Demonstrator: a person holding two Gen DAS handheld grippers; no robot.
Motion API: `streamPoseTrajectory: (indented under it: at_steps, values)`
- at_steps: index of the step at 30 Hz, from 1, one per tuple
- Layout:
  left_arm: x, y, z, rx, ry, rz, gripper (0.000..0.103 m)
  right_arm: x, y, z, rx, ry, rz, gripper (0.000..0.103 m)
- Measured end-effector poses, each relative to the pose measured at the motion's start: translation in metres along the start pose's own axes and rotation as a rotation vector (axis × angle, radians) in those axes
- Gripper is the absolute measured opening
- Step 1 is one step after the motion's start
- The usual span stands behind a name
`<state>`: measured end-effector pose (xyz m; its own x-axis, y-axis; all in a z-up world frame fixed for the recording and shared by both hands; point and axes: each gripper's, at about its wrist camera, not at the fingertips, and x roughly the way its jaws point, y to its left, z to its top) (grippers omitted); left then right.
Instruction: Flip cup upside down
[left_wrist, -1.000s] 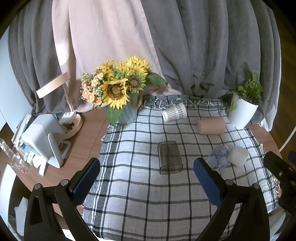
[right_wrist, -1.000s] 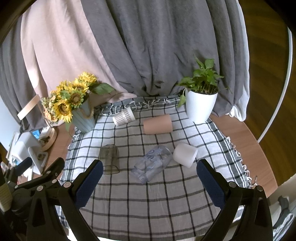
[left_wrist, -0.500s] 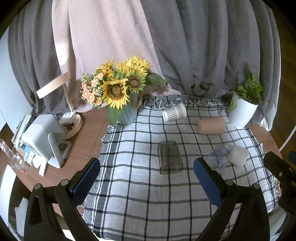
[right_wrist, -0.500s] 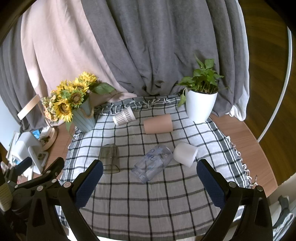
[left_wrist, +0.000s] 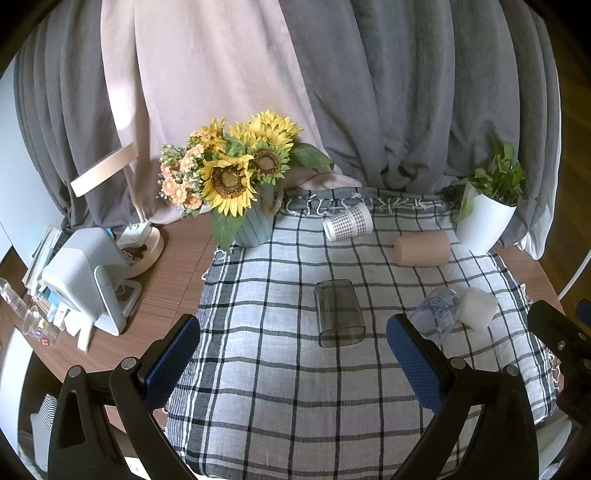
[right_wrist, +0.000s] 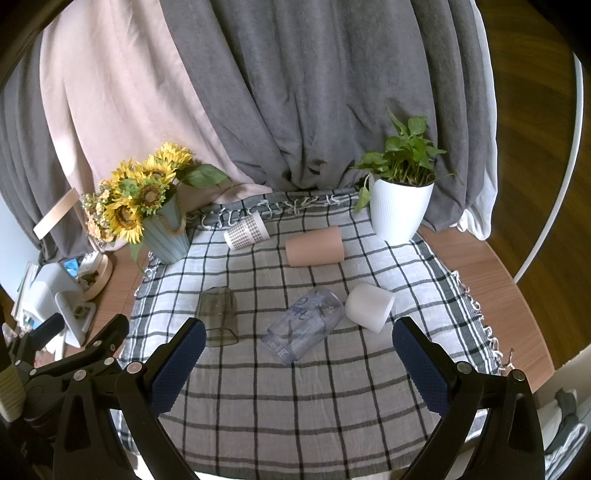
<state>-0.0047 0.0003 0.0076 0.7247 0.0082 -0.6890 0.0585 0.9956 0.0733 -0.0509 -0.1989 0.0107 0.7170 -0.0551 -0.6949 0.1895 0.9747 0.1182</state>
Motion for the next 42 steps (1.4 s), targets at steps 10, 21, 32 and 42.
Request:
streamPoseTrajectory:
  at_steps: [10,21,32,42]
  values:
    - [-0.001,0.0,0.0,0.001,0.001,0.001,0.103,0.001,0.001,0.002,0.001,0.001,-0.001,0.101]
    - [0.007,-0.001,-0.007,0.008,0.024,0.0,0.103,0.007,-0.002,0.004,0.0,0.003,-0.004,0.102]
    - [0.059,-0.016,-0.015,0.048,0.16,-0.012,0.103,0.05,-0.009,0.005,0.033,0.065,-0.038,0.101]
    - [0.101,-0.022,-0.014,0.082,0.241,-0.022,0.103,0.148,-0.038,-0.006,0.26,0.275,0.018,0.101]
